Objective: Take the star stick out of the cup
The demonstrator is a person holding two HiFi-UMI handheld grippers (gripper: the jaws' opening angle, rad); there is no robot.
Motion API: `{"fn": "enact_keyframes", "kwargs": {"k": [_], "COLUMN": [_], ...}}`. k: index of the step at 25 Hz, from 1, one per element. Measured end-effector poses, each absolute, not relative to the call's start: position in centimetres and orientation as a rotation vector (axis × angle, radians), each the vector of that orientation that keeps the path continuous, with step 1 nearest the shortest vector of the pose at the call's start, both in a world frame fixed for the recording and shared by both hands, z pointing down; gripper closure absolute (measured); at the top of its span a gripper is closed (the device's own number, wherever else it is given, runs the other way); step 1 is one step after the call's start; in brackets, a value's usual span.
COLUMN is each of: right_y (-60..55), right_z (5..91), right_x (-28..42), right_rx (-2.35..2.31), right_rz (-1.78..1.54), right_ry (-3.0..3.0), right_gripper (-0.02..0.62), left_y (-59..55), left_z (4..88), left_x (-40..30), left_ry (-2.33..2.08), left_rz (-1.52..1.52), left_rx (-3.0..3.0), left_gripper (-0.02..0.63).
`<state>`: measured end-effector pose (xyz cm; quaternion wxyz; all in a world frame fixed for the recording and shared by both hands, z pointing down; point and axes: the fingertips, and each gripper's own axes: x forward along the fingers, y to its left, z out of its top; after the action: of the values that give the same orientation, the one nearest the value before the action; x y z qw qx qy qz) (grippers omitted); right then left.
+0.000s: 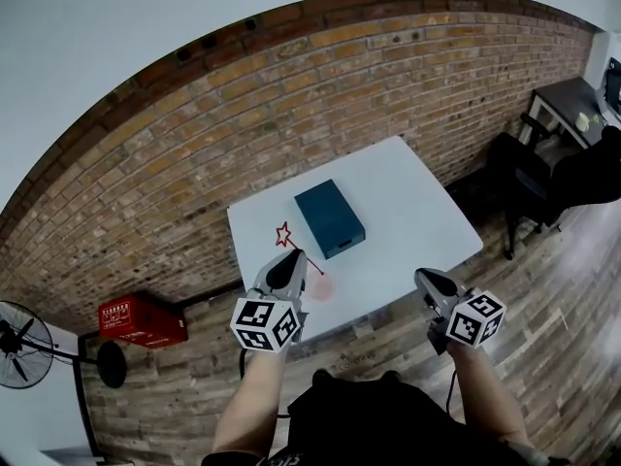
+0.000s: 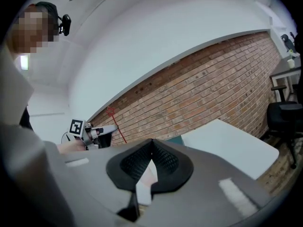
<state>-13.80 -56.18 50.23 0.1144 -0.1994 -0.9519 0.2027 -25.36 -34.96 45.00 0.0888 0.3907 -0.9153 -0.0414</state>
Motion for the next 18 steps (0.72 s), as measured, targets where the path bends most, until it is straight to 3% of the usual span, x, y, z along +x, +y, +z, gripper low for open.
{"fn": "enact_keyframes", "kwargs": {"k": [18], "right_y": [-49.3], "right_z": [42.5], "right_x": [-17.2], "right_rx": [-0.621], "right_rz": [0.277], "right_ry": [-2.996], "right_gripper": [0.595], "left_y": [-23.3], "left_z": [40.6], "left_x": [-26.5], "left_ry": [-2.893], "left_rz": [-0.238], "left_rx": [1.021], "left_gripper": [0.586]}}
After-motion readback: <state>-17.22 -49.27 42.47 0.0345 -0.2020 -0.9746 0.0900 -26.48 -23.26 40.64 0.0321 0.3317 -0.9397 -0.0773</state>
